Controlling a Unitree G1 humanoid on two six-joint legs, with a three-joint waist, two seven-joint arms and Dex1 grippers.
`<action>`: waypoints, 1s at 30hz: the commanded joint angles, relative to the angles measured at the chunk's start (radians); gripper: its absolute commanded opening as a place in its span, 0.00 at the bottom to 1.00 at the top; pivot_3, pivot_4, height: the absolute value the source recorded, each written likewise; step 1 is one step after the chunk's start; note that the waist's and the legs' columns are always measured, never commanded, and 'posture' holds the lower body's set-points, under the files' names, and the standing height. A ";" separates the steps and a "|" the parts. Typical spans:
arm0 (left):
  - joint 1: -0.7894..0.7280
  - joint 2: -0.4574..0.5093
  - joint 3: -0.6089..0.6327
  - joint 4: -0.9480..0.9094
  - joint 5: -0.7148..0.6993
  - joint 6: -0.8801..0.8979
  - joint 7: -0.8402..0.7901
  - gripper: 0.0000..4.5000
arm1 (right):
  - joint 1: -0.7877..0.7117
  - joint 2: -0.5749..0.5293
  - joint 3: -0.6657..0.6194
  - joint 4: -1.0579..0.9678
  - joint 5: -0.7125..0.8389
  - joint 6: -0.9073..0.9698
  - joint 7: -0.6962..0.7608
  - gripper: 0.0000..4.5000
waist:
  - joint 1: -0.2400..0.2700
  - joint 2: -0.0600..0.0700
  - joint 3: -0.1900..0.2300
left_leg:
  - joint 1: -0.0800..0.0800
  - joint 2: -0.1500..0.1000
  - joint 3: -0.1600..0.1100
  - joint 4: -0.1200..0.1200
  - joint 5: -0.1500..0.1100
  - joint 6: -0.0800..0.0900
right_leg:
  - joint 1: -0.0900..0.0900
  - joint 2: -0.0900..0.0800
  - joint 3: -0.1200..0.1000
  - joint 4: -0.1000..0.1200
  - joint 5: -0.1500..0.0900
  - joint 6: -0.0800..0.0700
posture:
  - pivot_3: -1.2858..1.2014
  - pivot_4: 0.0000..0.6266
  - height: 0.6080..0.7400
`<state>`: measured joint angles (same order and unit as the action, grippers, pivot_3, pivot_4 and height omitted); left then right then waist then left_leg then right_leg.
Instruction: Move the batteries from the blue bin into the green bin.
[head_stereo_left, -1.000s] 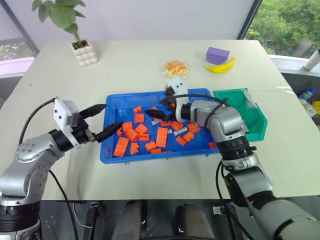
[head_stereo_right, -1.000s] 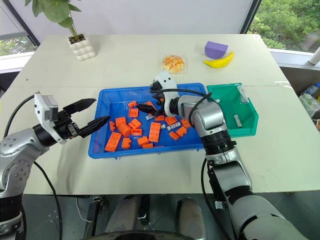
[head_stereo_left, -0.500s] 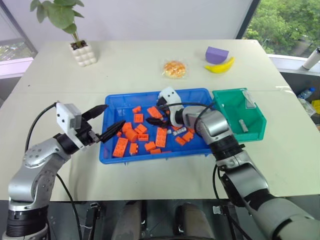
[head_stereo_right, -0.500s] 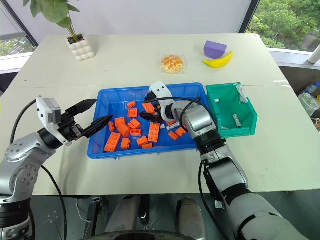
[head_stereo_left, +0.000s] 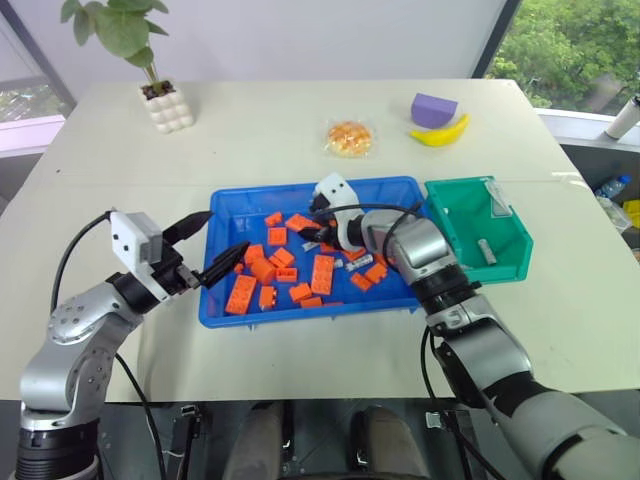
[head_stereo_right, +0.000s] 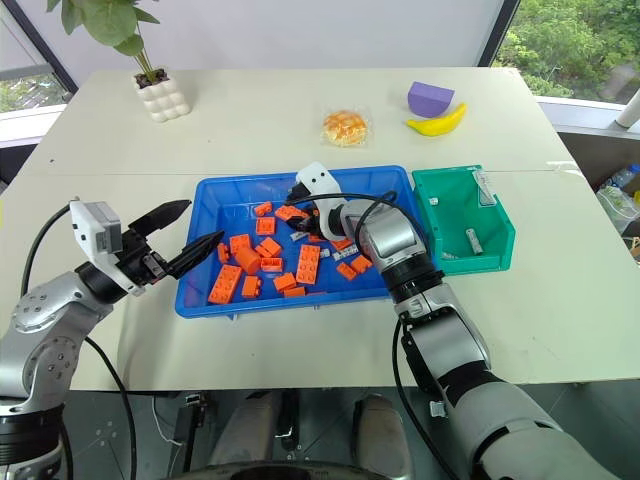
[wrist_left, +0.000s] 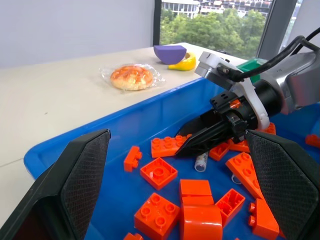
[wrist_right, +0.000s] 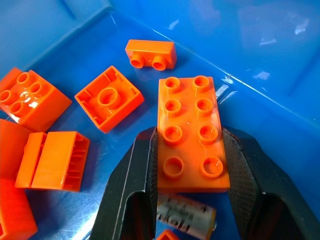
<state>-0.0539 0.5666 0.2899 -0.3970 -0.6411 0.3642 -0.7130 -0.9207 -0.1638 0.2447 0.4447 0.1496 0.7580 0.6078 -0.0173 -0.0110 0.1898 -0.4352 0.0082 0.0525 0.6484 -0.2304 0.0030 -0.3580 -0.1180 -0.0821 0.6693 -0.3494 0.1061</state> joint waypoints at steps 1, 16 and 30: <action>-0.012 -0.003 0.007 -0.020 0.004 -0.025 0.005 1.00 | -0.080 0.018 -0.045 -0.050 0.017 0.001 -0.005 0.27 | 0.000 0.000 0.000 | 0.000 0.000 0.000 0.000 0.000 0.000 | 0.000 0.000 0.000 0.000 0.000 0.000 | 0.52 0.24 1.00; -0.007 0.134 0.119 -0.065 -0.148 0.097 -0.057 1.00 | 0.093 -0.259 0.071 -0.670 0.244 0.311 0.294 0.27 | 0.003 0.000 0.000 | 0.000 0.000 -0.001 0.000 0.000 0.001 | 0.001 0.000 0.000 -0.002 0.000 0.000 | 0.52 0.24 1.00; 0.101 0.242 0.128 -0.107 -0.180 0.175 -0.155 1.00 | 0.164 -0.320 0.151 -0.664 0.201 0.214 0.301 0.61 | 0.004 0.000 0.000 | 0.000 0.001 -0.001 -0.001 0.000 0.001 | 0.000 0.000 0.000 -0.002 0.000 0.000 | 0.52 0.24 1.00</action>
<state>0.0415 0.7901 0.3977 -0.4668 -0.8067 0.5366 -0.8498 -0.7537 -0.4789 0.4042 -0.2079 0.3542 0.9930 0.9034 -0.0135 -0.0111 0.1898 -0.4354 0.0087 0.0519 0.6478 -0.2309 0.0035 -0.3575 -0.1183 -0.0821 0.6670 -0.3494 0.1059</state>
